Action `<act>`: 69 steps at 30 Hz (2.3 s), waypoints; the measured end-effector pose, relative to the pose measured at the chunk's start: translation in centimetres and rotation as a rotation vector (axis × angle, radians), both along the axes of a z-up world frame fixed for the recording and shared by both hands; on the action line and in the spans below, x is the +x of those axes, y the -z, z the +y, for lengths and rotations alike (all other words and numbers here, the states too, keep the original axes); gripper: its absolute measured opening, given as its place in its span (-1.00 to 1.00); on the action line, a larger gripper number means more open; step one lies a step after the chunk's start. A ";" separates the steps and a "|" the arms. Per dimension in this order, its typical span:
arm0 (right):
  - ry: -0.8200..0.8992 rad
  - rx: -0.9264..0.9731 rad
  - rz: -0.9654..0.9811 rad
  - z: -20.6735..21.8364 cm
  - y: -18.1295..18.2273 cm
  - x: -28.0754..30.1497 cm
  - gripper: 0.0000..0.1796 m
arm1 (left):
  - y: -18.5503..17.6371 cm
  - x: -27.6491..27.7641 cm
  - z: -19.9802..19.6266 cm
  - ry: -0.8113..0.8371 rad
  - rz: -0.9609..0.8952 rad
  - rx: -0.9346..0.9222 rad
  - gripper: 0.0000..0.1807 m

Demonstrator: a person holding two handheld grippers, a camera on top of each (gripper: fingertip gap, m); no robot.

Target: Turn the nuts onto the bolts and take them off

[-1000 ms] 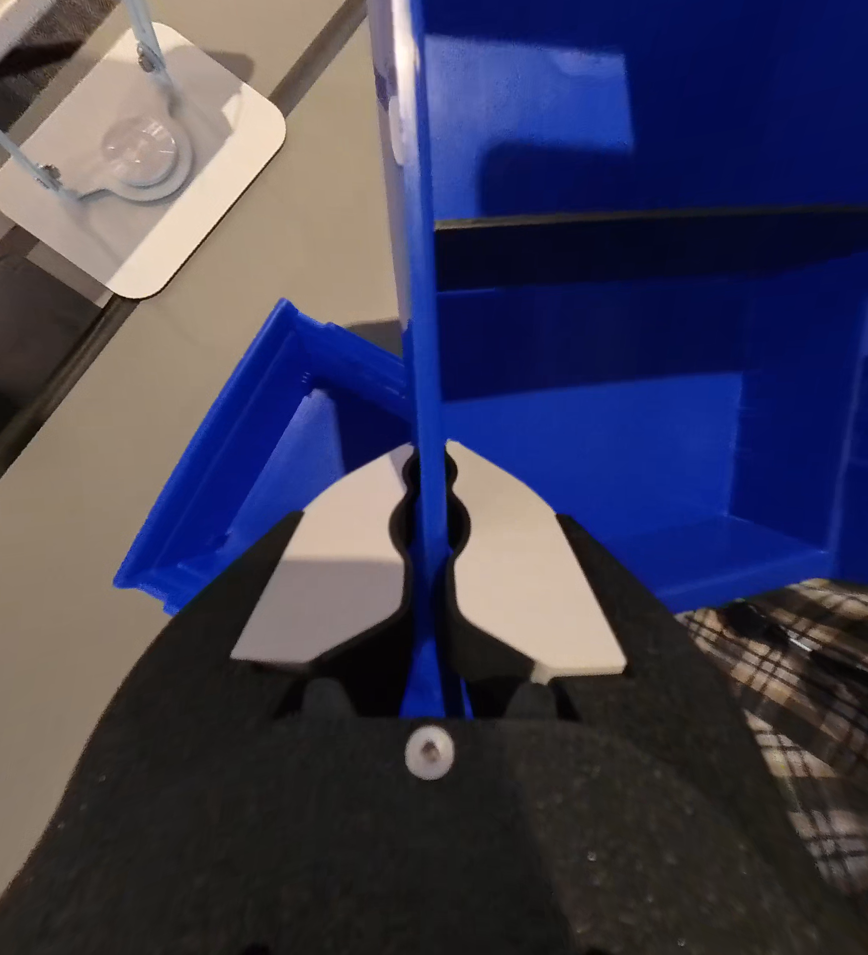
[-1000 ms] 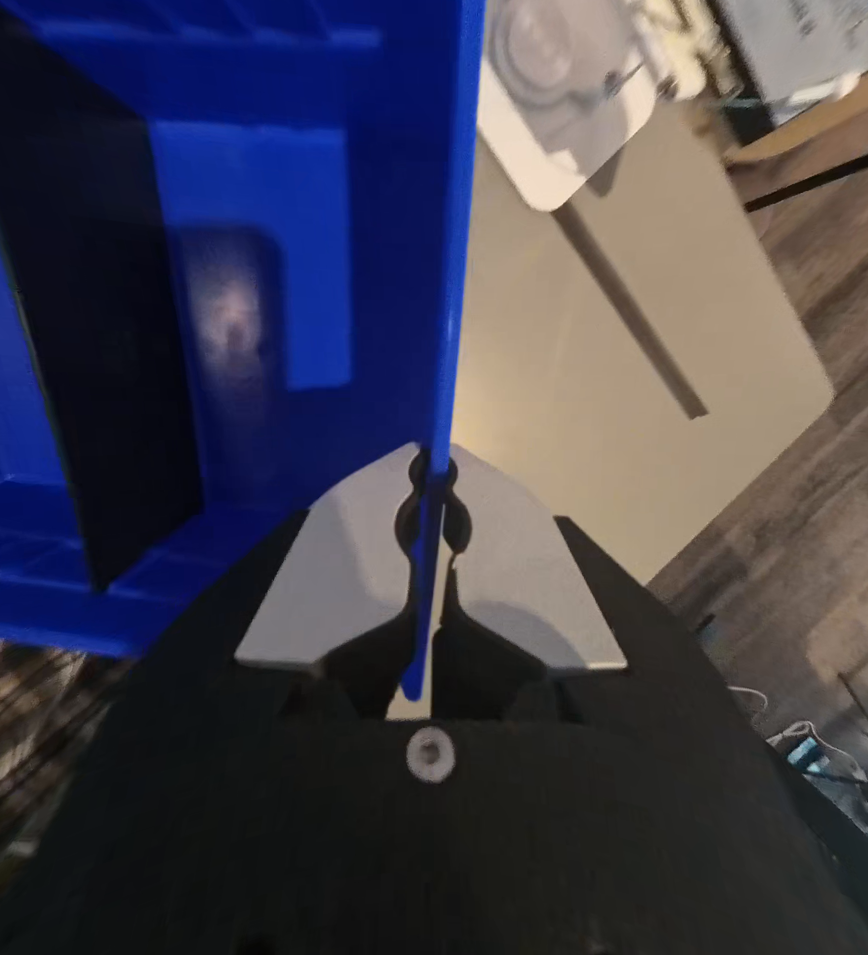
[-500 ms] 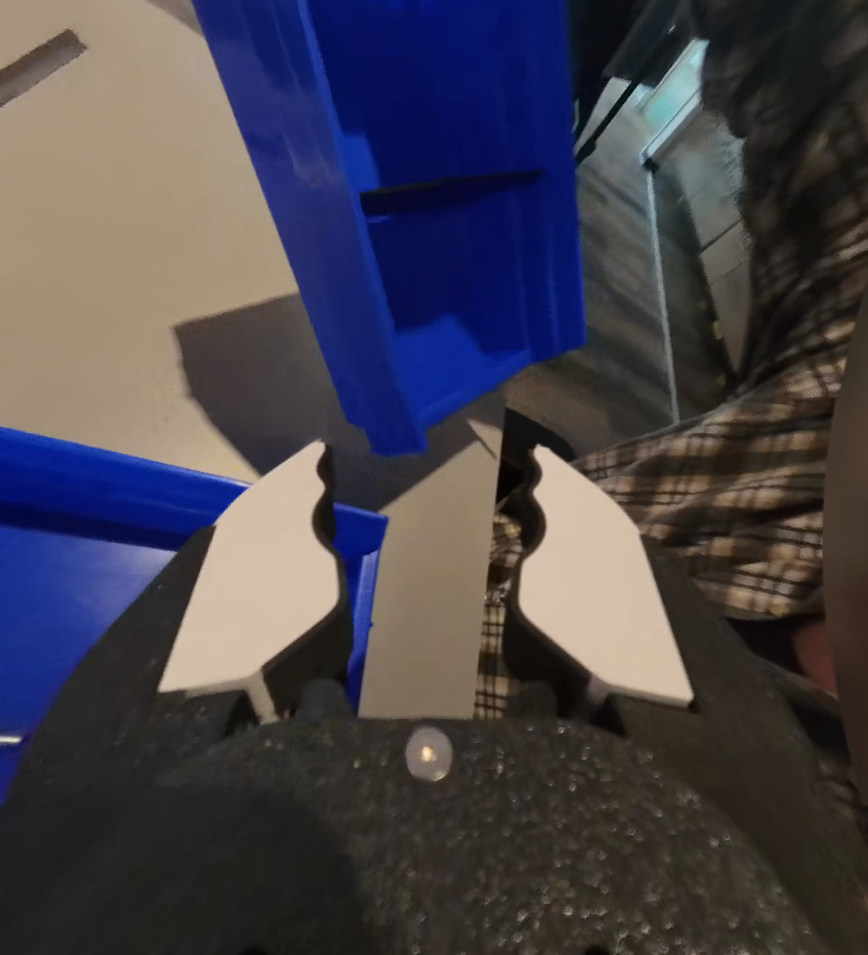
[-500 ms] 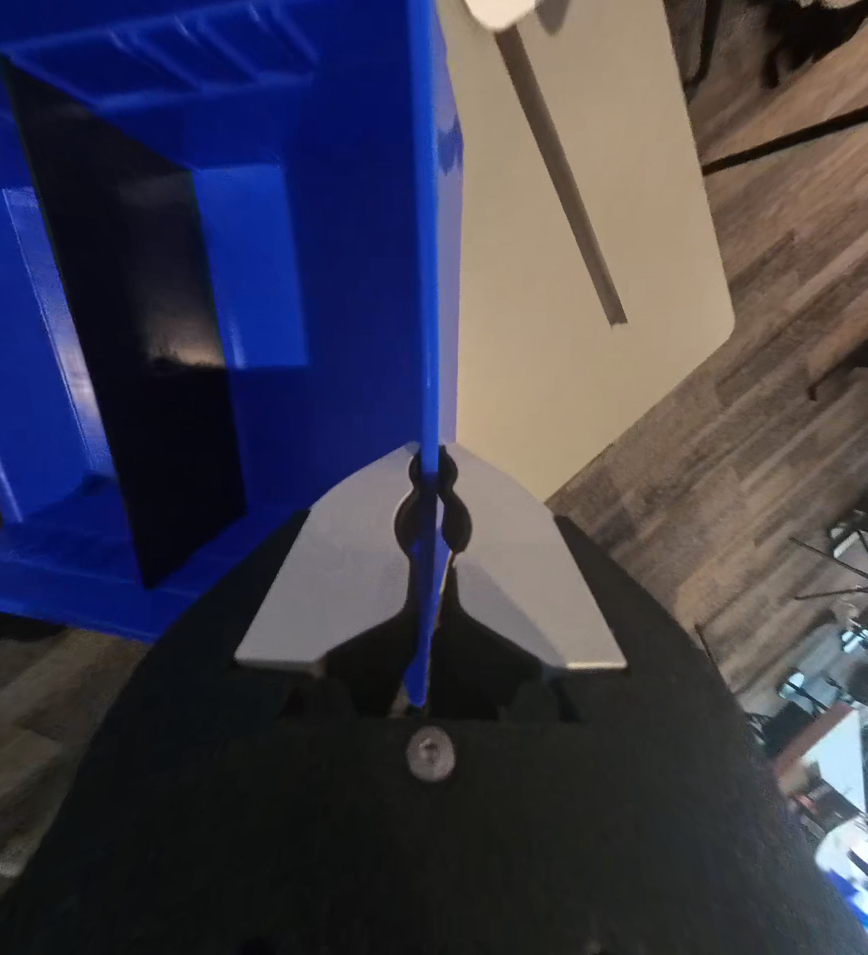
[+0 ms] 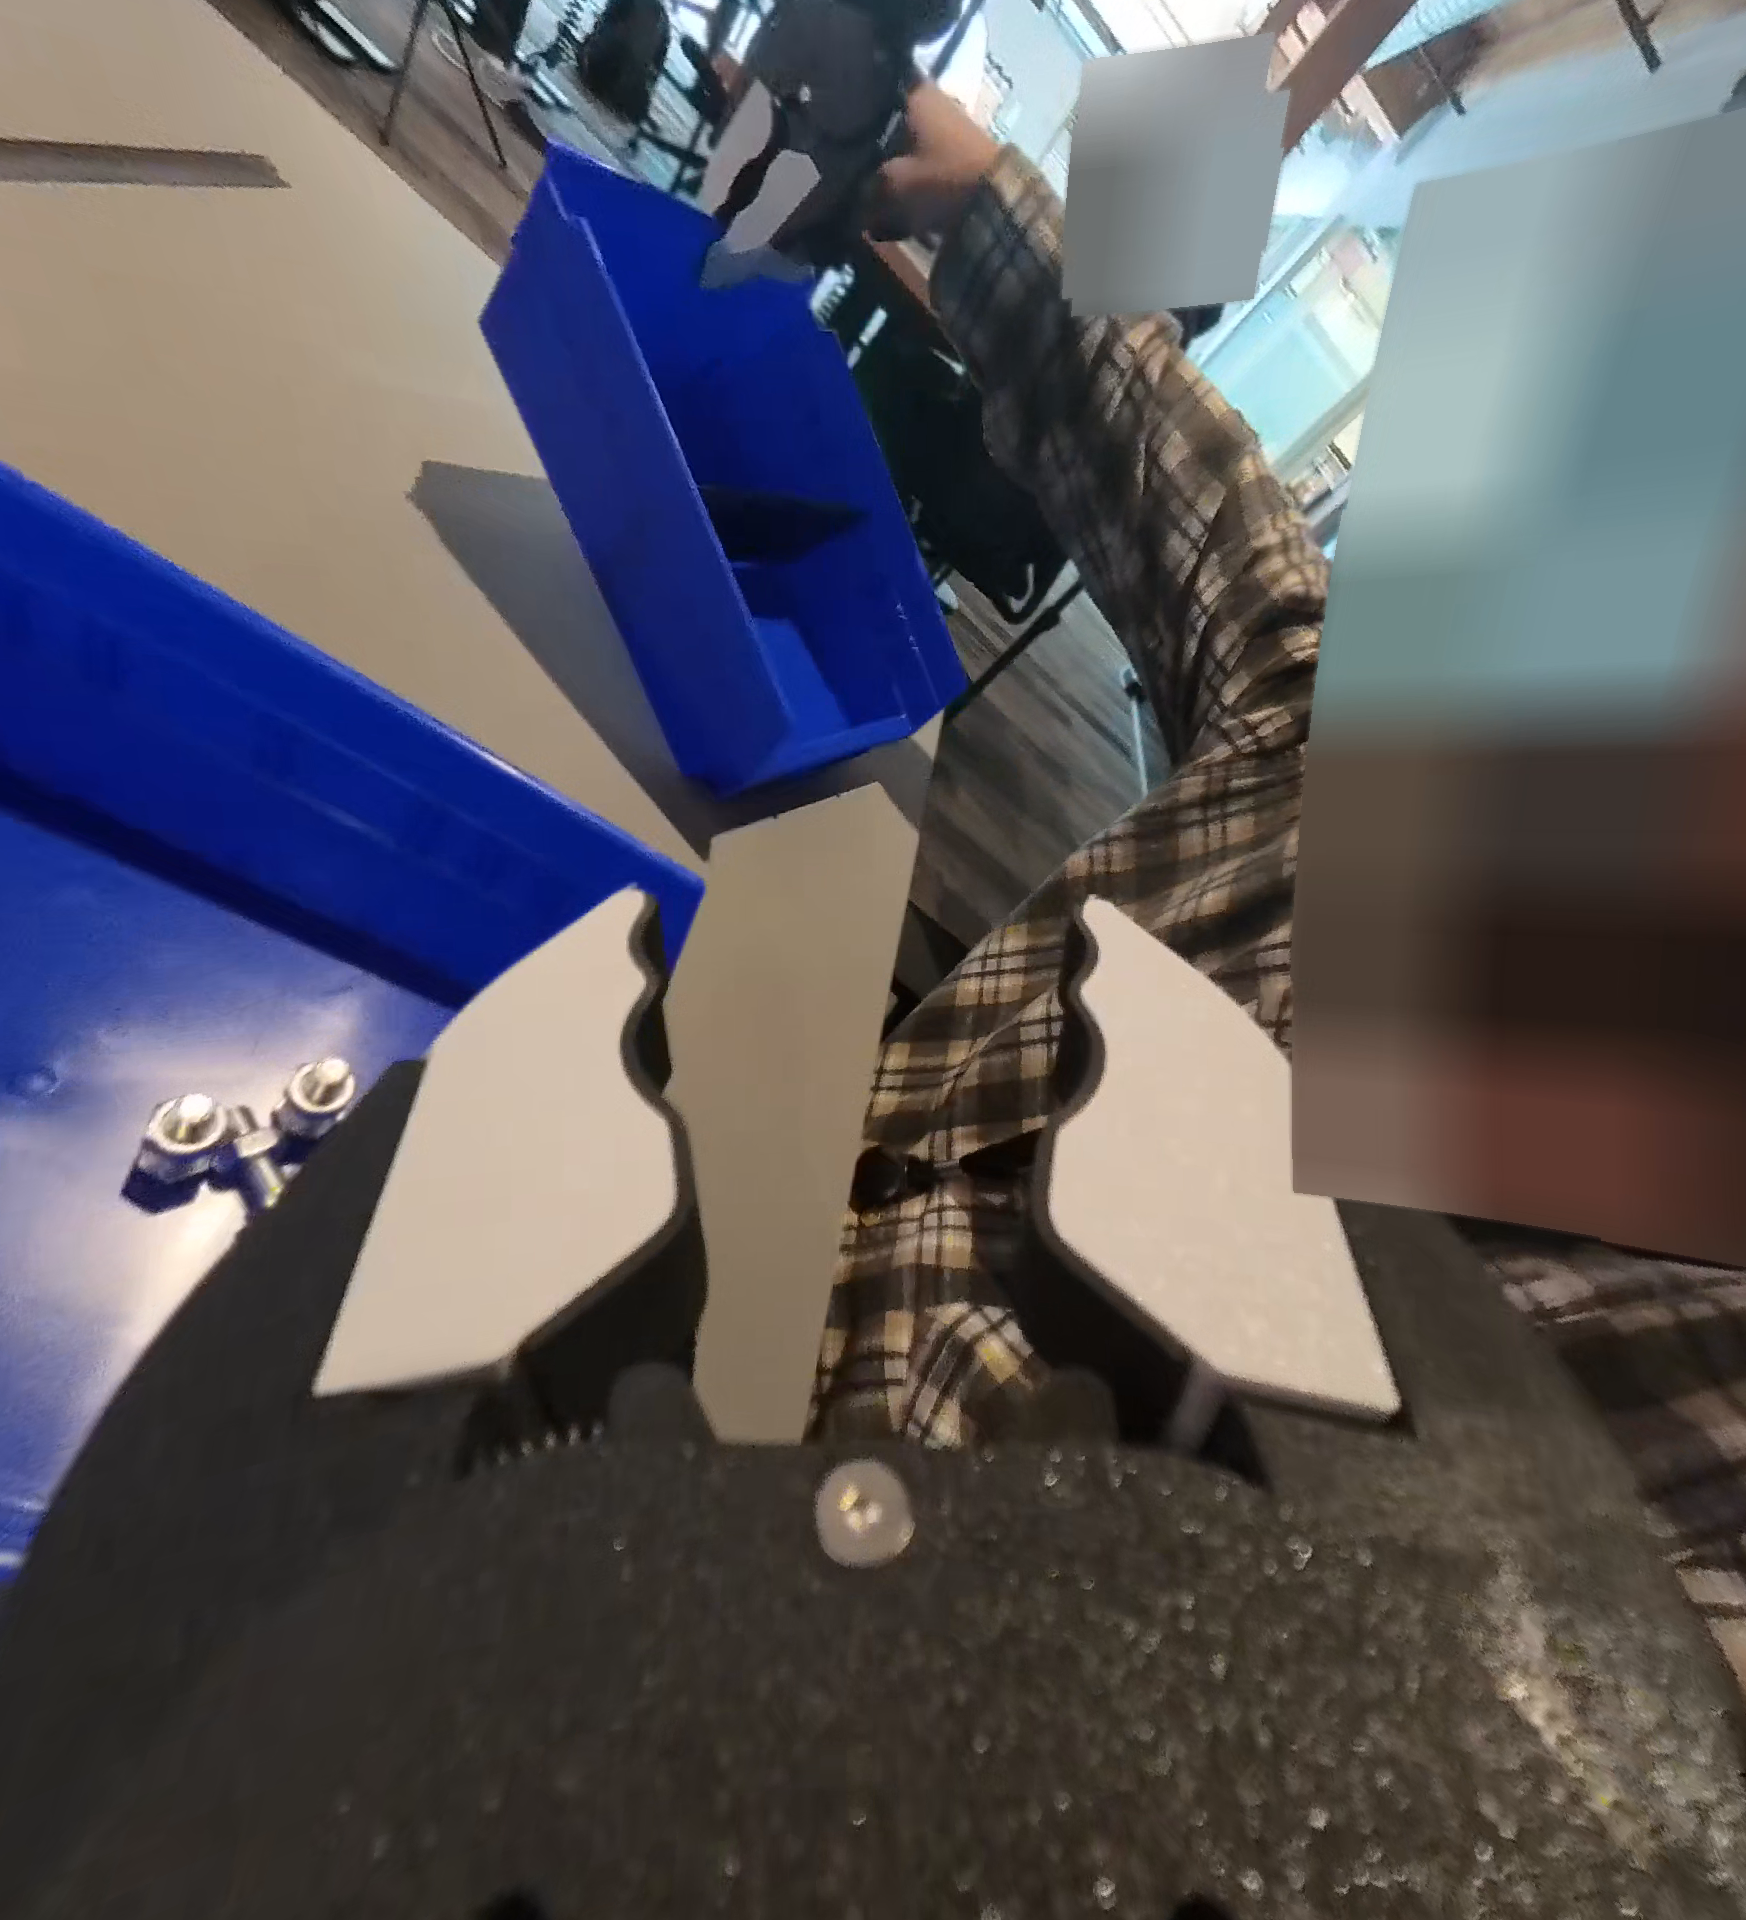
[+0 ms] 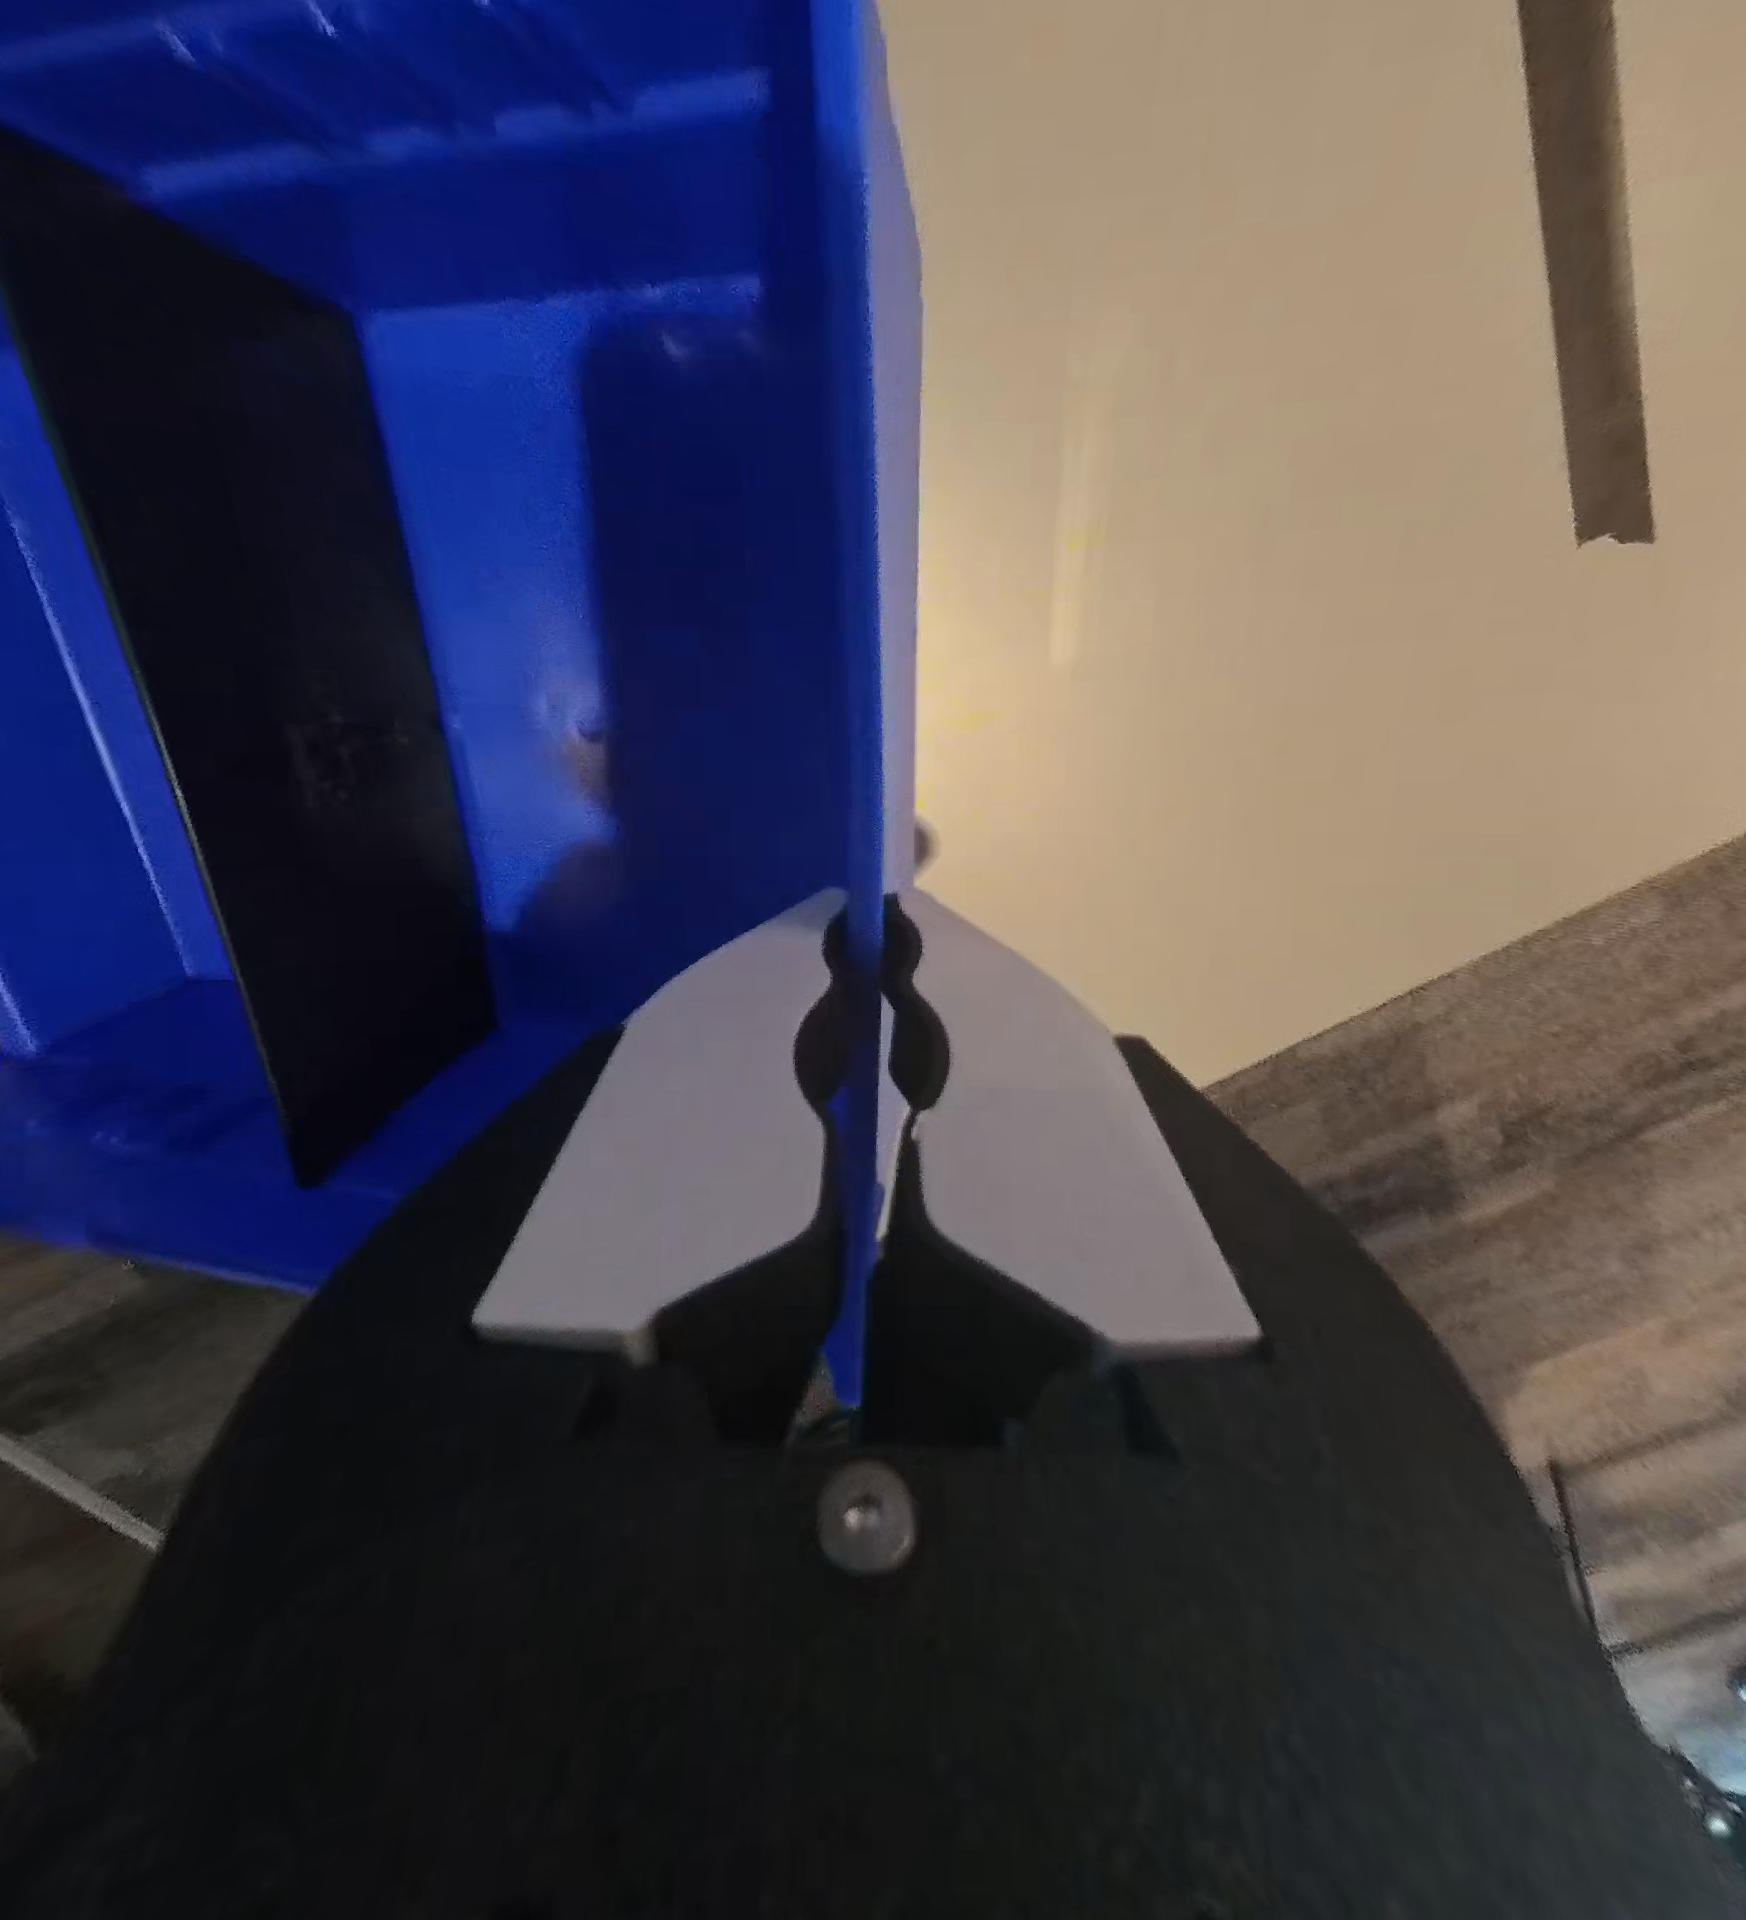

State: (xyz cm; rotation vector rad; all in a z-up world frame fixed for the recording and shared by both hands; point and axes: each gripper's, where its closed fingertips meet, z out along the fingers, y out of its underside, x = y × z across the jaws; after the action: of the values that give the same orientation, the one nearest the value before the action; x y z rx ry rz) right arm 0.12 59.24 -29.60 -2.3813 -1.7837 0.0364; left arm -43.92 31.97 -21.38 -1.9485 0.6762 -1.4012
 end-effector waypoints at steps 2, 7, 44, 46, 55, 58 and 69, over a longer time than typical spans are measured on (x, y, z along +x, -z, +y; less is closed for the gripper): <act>0.004 -0.017 0.020 1.2 1.1 0.3 -0.97 | 0.6 -0.5 0.2 -0.028 -0.001 -0.009 -0.21; 0.007 -0.089 0.056 3.1 4.1 0.7 -0.97 | 1.2 -0.7 0.7 -0.043 -0.042 -0.019 -0.24; 1.145 0.284 0.447 -16.4 -2.3 0.9 0.39 | 2.2 -6.4 -4.2 -0.020 -0.093 0.278 -0.21; 1.167 0.253 0.385 -17.4 0.1 1.2 0.35 | 2.5 -6.3 -4.5 -0.008 -0.084 0.286 -0.20; 1.249 0.115 0.164 -16.6 6.3 3.2 0.28 | 2.5 -7.2 -5.3 -0.022 -0.059 0.325 -0.20; 1.235 0.042 0.143 -16.4 7.6 3.3 -0.15 | 2.4 -7.8 -5.4 -0.045 -0.060 0.329 -0.20; 1.191 -0.080 0.164 -12.6 8.1 7.2 -0.96 | 3.8 -8.1 -4.5 -0.064 -0.023 0.267 -0.20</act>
State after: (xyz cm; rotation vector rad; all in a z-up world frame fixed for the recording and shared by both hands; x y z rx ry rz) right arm 7.32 46.66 -37.75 -2.9533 -0.1148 0.1407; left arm -52.02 27.47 -25.16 -1.7272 0.7428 -1.2239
